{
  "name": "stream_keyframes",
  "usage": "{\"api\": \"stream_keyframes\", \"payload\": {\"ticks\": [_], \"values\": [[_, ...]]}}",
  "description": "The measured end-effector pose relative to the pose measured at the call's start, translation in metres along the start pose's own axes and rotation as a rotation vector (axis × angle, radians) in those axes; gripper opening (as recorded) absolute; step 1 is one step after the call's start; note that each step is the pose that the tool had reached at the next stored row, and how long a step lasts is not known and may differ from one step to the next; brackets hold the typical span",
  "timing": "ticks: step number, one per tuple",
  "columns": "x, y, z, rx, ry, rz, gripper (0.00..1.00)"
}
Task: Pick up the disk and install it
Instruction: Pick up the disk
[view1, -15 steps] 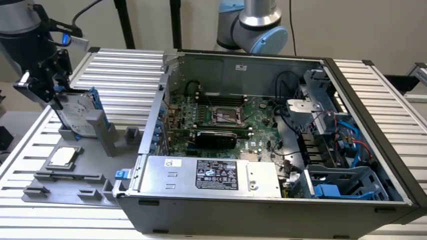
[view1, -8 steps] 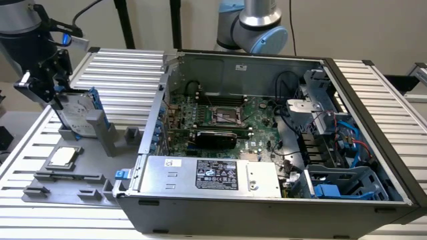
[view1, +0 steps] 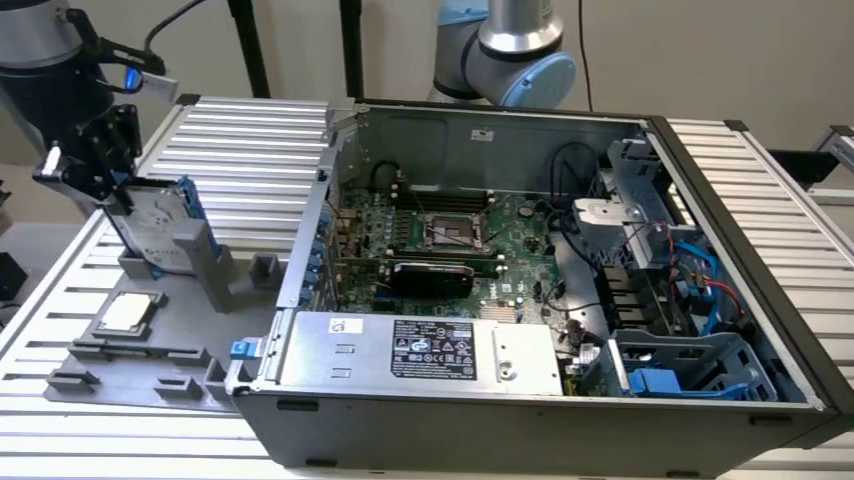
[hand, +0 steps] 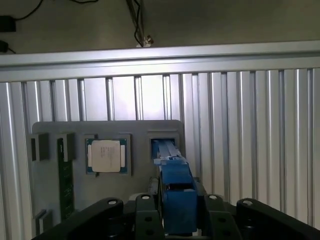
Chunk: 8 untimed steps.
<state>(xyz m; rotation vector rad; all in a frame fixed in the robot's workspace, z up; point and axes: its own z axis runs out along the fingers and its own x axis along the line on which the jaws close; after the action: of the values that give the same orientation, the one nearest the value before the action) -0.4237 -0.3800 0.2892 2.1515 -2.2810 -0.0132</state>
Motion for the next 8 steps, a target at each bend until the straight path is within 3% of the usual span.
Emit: {"api": "stream_keyframes", "payload": {"ticks": [8], "values": [[0.0046,-0.0003,0.0,0.0,-0.0001,0.0,0.0]]}}
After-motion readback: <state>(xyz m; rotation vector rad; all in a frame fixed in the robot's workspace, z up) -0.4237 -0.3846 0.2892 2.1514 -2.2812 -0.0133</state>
